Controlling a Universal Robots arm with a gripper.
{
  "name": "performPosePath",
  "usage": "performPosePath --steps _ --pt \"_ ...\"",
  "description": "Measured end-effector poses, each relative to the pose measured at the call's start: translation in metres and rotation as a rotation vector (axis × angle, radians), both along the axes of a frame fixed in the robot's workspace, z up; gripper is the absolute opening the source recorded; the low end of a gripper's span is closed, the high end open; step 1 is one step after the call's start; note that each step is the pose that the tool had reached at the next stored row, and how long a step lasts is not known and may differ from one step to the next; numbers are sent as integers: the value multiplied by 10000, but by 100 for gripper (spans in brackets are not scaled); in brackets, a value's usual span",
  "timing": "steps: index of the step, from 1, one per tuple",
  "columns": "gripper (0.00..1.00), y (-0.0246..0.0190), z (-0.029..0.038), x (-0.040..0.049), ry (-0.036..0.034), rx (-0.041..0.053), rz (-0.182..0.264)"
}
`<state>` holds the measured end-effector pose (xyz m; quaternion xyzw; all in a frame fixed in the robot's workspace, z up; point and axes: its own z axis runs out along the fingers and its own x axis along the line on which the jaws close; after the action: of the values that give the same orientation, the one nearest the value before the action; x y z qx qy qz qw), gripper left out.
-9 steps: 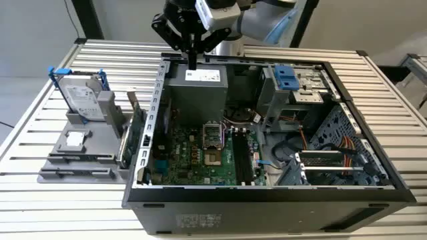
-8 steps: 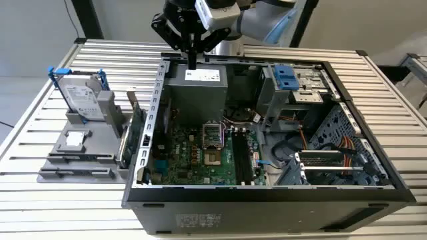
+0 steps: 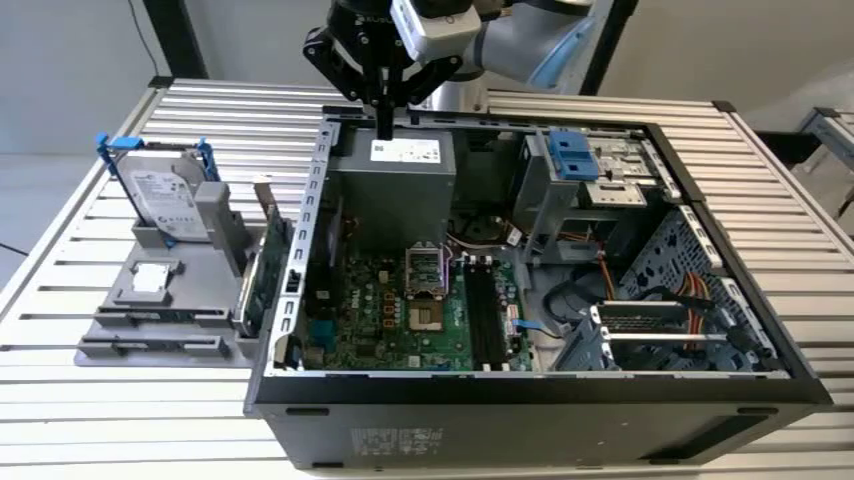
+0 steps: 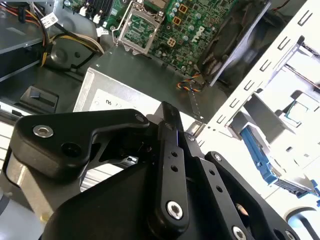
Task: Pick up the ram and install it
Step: 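Reach for the ram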
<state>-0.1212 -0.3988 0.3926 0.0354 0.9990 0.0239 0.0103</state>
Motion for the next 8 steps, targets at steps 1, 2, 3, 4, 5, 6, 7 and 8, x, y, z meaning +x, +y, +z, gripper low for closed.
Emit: performPosePath --steps 1,2,3,4,5,6,7,8 --pt "0 0 0 0 0 0 0" --pt "0 1 0 -5 -1 0 -1" --pt "0 0 -1 -11 -2 1 -2" --pt "0 0 0 -19 -1 1 -1" --pt "0 0 0 -28 0 1 -1" --pt "0 0 0 -39 -1 1 0" --pt "0 0 0 -52 0 1 0" --pt "0 0 0 -64 -1 1 0"
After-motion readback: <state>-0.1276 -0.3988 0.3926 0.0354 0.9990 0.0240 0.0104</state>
